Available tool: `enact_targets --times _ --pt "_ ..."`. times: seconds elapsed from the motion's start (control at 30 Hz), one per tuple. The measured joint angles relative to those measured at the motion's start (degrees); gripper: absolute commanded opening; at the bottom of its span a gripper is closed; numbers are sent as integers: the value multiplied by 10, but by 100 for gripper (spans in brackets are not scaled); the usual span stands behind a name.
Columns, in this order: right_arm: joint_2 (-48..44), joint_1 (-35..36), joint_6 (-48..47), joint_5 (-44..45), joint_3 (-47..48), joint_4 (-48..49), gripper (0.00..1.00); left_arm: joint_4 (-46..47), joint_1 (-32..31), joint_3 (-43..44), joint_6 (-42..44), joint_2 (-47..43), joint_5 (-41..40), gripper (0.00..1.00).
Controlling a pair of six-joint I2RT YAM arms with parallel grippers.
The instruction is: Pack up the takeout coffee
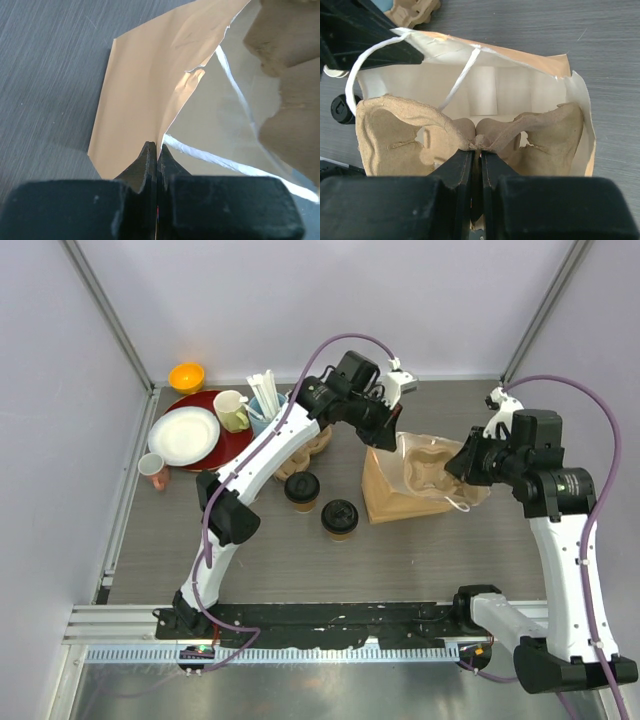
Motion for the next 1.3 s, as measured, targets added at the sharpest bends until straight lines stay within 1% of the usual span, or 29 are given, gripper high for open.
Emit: enact_targets --times 0.07,0.23,0.33,0.43,0.6,0.73,0.83,0.97,1.13,1.3 --pt "9 2 0 1 -6 6 1 -2 0 2 1 0 7 0" --pt "46 24 7 11 -16 58 1 -9 -10 12 17 2 15 0" --pt "73 57 -2 46 -14 78 1 -10 -14 13 19 2 28 0" --pt "89 94 -27 75 -14 73 1 -13 -11 13 13 2 33 0" --pt "60 108 -66 74 -27 63 1 3 13 11 -30 2 22 0" --pt "26 108 -75 73 -47 58 1 5 23 3 -46 2 14 0" --pt "26 115 -57 76 -87 84 1 4 18 3 -52 2 14 0" --pt "52 143 -27 109 -135 109 1 3 2 3 -55 2 14 0" --pt "91 181 7 174 -141 125 1 3 -11 3 -63 2 14 0" --pt "94 215 39 241 -160 150 1 2 -12 3 -82 2 13 0"
